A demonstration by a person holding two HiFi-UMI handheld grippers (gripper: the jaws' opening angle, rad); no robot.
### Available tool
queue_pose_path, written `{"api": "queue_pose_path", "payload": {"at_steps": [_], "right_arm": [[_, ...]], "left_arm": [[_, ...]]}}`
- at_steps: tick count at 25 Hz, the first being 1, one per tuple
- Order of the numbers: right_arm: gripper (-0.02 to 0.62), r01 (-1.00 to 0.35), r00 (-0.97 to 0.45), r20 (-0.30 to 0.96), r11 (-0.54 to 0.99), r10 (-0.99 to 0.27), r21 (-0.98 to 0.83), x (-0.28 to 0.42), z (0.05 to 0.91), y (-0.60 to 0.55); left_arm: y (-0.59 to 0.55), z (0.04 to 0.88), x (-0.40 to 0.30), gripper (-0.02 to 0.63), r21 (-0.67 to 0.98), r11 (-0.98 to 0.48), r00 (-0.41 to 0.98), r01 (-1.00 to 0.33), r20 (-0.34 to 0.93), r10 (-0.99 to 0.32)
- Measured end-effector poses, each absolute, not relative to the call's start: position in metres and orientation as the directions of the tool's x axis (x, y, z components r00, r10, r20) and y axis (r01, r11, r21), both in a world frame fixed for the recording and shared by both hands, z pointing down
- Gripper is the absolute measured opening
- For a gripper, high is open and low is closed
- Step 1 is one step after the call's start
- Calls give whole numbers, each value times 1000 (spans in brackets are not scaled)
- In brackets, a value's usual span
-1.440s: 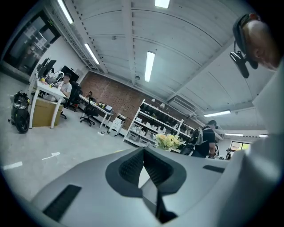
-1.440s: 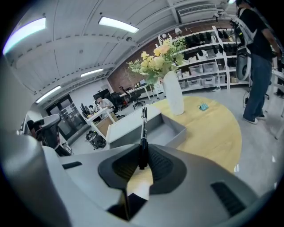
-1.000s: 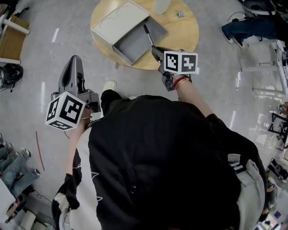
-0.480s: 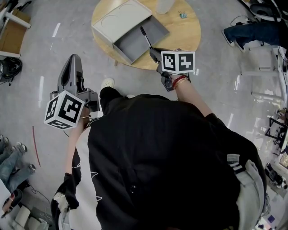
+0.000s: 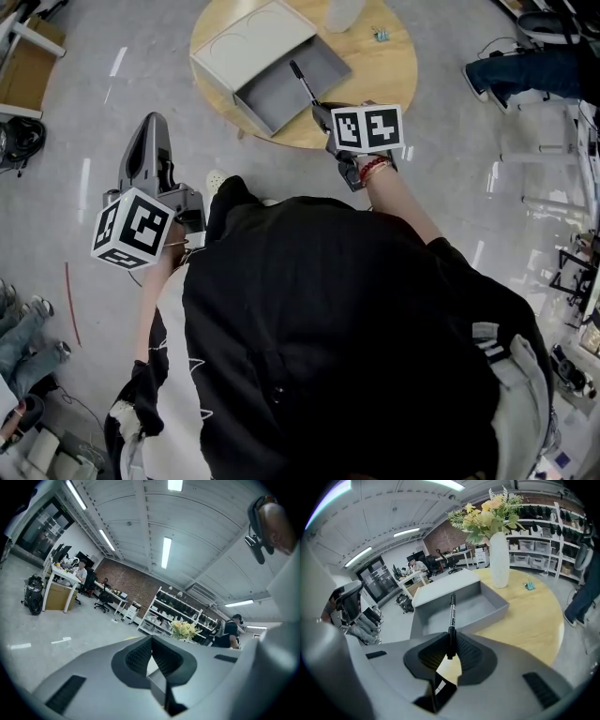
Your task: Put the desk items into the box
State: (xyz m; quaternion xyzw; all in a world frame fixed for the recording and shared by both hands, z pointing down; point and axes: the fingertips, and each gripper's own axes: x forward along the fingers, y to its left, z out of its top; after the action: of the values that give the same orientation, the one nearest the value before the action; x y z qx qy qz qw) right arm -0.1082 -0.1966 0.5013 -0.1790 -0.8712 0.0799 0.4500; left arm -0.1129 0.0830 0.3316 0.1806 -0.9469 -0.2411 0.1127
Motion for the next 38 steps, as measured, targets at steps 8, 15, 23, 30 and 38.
{"api": "queue_pose_path", "payload": {"at_steps": [8,15,23,30,38], "right_arm": [[64,316,-471,804,920,363,-231,-107,502,-196],[64,369,-446,822,910,353,-191,-113,499,-193],[64,408,-397,861,901,319,-146,-116,502,-188],[64,438,-390,876,894,286,-97,-123,495,-187],[64,558,-317,926,830,205,8,-125,493,-191]], "left_arm": [[74,332,-122,11,504,812,-902,-294,134,-410],[74,332,-126,11,505,813,-903,-291,137,-408],[84,328,-133,11,507,813,-911,-285,121,-394],[91,324,-141,11,510,809,-912,-292,106,-396],[103,322,-146,11,518,809,-915,-280,110,-387]]}}
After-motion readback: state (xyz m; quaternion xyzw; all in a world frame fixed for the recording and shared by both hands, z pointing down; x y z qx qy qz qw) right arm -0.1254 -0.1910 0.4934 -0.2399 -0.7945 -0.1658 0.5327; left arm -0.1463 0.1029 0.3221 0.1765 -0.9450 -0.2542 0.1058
